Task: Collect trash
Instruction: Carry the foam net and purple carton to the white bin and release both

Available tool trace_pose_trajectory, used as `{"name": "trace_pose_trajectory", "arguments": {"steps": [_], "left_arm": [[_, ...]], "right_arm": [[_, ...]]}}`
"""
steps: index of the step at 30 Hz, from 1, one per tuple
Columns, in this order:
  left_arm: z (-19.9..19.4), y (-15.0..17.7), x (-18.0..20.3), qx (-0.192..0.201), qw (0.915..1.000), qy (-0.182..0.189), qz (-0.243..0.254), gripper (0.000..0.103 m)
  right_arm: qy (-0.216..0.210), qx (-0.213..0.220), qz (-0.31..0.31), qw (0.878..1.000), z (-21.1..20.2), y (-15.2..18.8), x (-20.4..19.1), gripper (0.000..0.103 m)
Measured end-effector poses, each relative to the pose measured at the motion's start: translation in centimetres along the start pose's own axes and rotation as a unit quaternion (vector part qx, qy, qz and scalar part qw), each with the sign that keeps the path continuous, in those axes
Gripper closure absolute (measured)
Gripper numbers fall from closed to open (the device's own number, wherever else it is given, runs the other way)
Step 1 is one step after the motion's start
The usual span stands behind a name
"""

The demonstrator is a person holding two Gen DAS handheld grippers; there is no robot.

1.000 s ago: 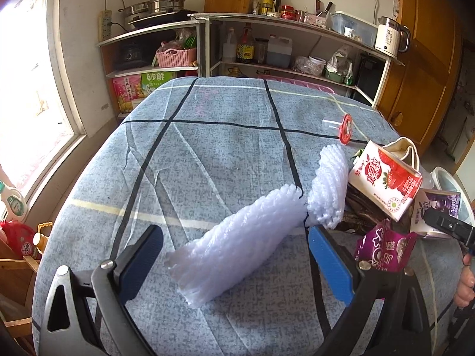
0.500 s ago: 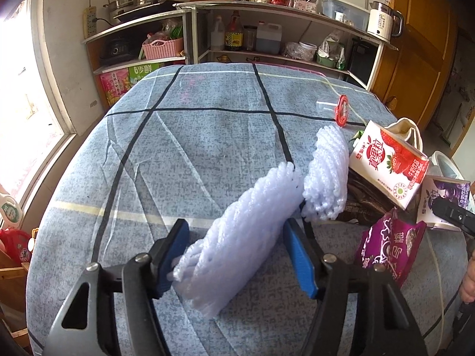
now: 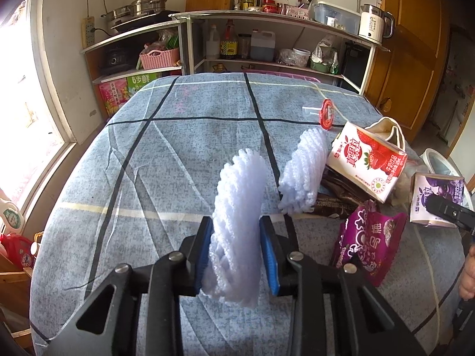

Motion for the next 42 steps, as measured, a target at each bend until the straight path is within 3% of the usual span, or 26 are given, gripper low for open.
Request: {"name": "trace_pose_trajectory", "arguments": {"steps": [18, 36, 42], "left_arm": [[-5.1, -0.2, 4.5, 0.047, 0.9982, 0.019, 0.033, 0.07], [-6.2, 0.0, 8.1, 0.055, 0.9963, 0.039, 0.053, 0.07], [-6.9, -0.7, 10.7, 0.063, 0.9944, 0.056, 0.064, 0.07]], "right_arm": [[-0.012, 0.031, 0.004, 0.999, -3.3, 0.4, -0.1, 0.064], [-0.016, 0.049, 0.011, 0.999, -5.2, 0.7, 0.5, 0.064], [-0.005, 0.075, 0.019, 0.997, -7.4, 0.2, 1.8, 0.064]]}}
Point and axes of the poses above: each gripper's, at about its wrist camera, not at the fingertips, and z roughly the way its jaws point, x to its right, y to its underside, the point moved 9 cm from there along z, roughly the way its jaws point, and after that the axes turned 9 degrees about -x, right-handed, at the moved point
